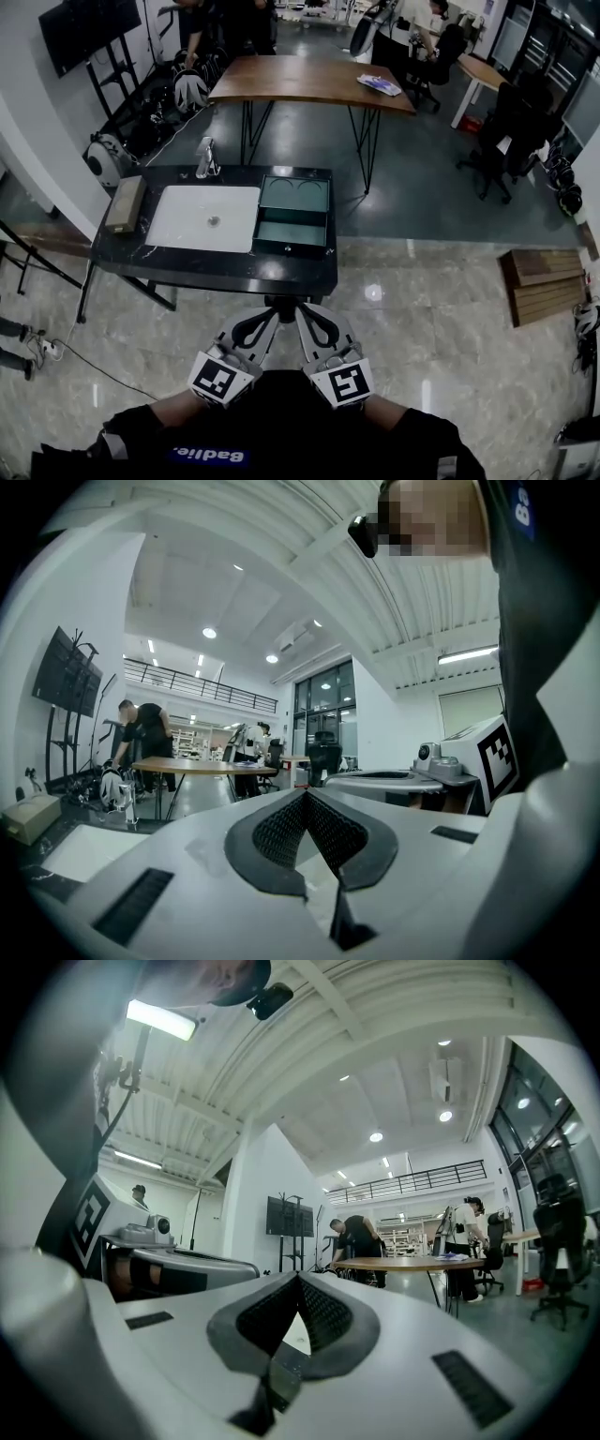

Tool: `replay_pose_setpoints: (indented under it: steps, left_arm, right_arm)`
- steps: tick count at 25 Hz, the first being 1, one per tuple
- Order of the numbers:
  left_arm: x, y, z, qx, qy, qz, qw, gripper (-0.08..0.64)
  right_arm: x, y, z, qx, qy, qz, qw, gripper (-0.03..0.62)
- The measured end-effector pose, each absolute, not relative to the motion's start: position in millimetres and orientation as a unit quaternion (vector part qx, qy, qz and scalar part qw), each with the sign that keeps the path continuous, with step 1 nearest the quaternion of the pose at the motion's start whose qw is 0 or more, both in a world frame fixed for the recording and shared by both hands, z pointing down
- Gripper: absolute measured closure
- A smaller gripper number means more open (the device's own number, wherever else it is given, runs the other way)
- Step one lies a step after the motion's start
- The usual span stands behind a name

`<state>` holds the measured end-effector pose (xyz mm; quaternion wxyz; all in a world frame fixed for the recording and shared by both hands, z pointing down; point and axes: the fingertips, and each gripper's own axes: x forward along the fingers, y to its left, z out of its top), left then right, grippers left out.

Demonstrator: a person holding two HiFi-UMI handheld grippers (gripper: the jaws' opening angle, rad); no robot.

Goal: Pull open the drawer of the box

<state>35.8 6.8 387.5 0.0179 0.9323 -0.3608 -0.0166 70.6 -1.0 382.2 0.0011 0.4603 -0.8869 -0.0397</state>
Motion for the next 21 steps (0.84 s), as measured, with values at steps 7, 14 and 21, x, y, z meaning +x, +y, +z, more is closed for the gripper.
replay_pose_setpoints:
  steps: [7,14,21]
  left_arm:
    - [26.8,8.4,385.9,0.935,-0.354,-0.019,0.018,0.558]
    - [18.1,9.2,386.7,0.936,-0.35,-0.021,0.017,0.558]
    - [12.5,7.2,387.8,0.936,-0.352,-0.021,0.016,0.559]
  right_arm:
    - [62.7,-0.1,381.3,0.467,-0.883,-0.042,0.005,0.592]
    - [55.9,0.3,383.0,0.474,-0.88,-0.04,0.008,0.592]
    - [51.4,-2.2,385.8,0.474,-0.88,-0.038,0.009,0.592]
